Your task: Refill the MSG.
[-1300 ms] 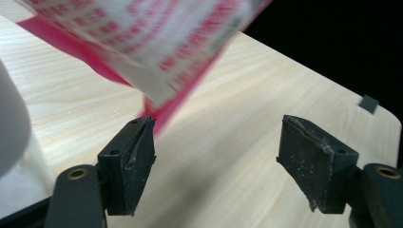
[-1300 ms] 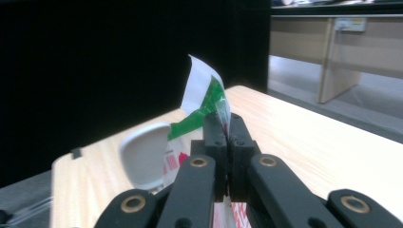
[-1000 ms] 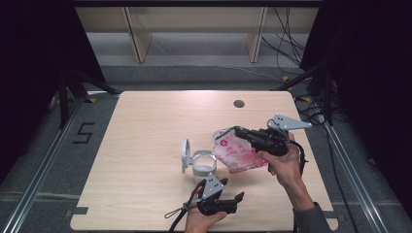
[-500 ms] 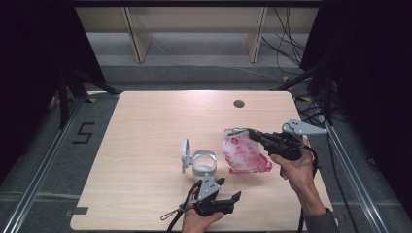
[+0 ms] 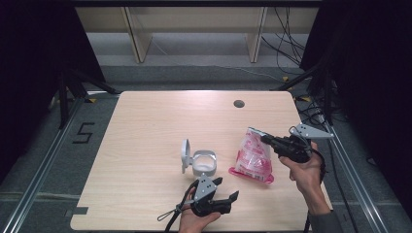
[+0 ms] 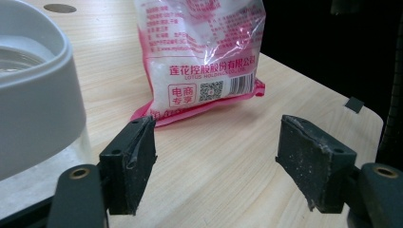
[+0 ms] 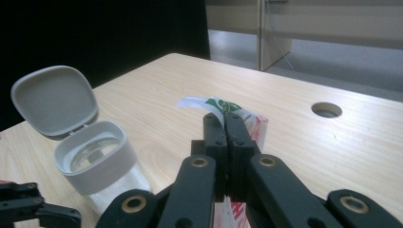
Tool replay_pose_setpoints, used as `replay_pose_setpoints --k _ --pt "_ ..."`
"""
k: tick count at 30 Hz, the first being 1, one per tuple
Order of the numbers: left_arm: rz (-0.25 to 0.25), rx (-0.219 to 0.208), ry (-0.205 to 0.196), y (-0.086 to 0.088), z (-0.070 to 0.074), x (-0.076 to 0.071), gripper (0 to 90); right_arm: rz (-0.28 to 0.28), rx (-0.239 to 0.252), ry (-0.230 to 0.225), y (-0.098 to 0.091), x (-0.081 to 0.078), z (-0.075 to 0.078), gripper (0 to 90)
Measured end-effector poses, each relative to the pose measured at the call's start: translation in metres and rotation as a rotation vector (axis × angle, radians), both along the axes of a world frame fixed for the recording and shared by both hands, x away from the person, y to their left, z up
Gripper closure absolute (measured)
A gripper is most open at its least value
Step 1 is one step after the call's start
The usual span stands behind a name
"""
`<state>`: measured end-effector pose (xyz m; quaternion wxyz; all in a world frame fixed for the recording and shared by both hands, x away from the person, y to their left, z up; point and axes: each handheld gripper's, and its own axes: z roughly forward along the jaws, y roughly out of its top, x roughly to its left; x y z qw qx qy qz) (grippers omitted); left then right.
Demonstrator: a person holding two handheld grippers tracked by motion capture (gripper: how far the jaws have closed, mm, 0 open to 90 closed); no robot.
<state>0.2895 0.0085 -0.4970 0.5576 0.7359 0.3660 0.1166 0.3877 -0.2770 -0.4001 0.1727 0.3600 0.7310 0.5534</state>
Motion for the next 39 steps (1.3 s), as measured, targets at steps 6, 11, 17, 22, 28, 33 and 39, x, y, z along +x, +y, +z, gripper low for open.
replay_pose_setpoints --k 6,11,17,22,28,33,39 --pt "0.008 0.007 -0.010 0.003 0.003 -0.001 28.1 -0.026 -0.001 0.021 -0.010 0.000 -0.006 90.0" --pt "0.008 0.005 -0.007 0.005 0.005 -0.002 28.1 -0.031 -0.001 0.031 -0.013 -0.002 -0.009 90.0" --pt "0.011 -0.007 -0.008 0.008 0.006 -0.002 27.4 -0.052 -0.032 0.045 -0.013 -0.003 -0.012 90.0" --pt "0.024 -0.012 -0.001 0.010 0.008 -0.002 27.5 -0.058 -0.045 0.033 -0.015 -0.001 -0.015 90.0" --pt "0.019 0.010 0.007 0.010 0.007 -0.001 27.1 -0.073 -0.037 0.047 -0.016 -0.001 -0.017 90.0" --pt "0.016 0.004 0.008 0.012 0.007 -0.001 27.0 -0.097 -0.055 0.023 -0.019 0.001 -0.019 90.0" --pt "0.017 -0.003 0.002 0.017 0.008 -0.001 26.7 -0.128 -0.056 0.042 -0.022 0.002 -0.021 90.0"
